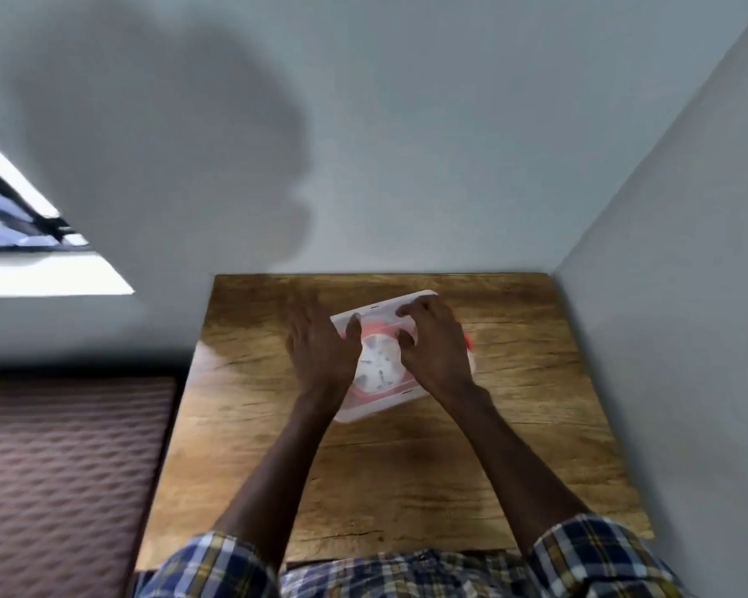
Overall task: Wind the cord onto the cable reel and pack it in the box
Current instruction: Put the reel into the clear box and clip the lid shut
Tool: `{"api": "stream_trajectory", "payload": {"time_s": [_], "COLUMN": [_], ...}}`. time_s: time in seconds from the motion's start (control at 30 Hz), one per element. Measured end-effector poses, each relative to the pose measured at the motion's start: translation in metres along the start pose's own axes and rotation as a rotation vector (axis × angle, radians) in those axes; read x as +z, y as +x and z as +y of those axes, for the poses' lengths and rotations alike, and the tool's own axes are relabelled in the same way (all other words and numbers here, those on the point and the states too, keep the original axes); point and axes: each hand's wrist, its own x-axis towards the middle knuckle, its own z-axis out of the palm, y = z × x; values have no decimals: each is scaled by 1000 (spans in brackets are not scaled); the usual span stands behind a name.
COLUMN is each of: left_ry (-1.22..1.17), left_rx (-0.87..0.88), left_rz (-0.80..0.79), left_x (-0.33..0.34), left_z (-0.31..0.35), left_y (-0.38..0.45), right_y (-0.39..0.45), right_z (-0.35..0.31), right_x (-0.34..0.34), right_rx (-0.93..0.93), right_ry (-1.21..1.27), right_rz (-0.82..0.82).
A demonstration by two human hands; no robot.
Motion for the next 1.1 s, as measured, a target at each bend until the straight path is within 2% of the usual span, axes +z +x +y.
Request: {"api": "stream_trajectory", "payload": {"time_s": [0.07, 0.1, 0.17, 0.23, 0.3, 0.4, 0.47, 0.6, 0.7, 0.8, 0.87, 0.97, 1.1], "left_ry": [-36, -53, -203, -477, -602, -627, -667, -605, -421, -324, -294, -345, -558], "left_rx": [-222, -335, -536, -684, -723, -663, -662, -614, -587, -526, -478, -504, -579], "left_rz": [23, -34, -253, -481, -537, -410, -327, -125, -8, 88, 152, 227, 289], "left_x": [-12, -17, -25, -34, -35, -25, -18, -11, -7, -2, 0, 11, 29], "left_z": [-12, -21, -39, -52, -62, -63, -59, -51, -40, -32, -29, -24, -19], "left_y": [-9, -11, -15, -20, -24, -21, -19, -15, -9, -5, -6, -16, -33], "right_y": [13, 20, 36, 51, 64, 80, 88, 95, 101, 108, 112, 112, 109], "right_z": [-18, -27, -45, -61, -75, -85, -83, -73, -76, -82, -84, -79, -70], "right_x": [8, 12, 21, 32, 43, 60, 68, 78, 80, 77, 74, 71, 71], "right_rx": [-125, -189, -312, -422, -525, -591, -538, -379, -408, -449, -445, -452, -452], "right_ry": [17, 12, -8, -44, -105, -227, -218, -132, -189, -150, -113, -41, 43], "right_rz": [-85, -130, -224, -308, -398, -615, -707, -666, -702, -815, -832, -813, -774]}}
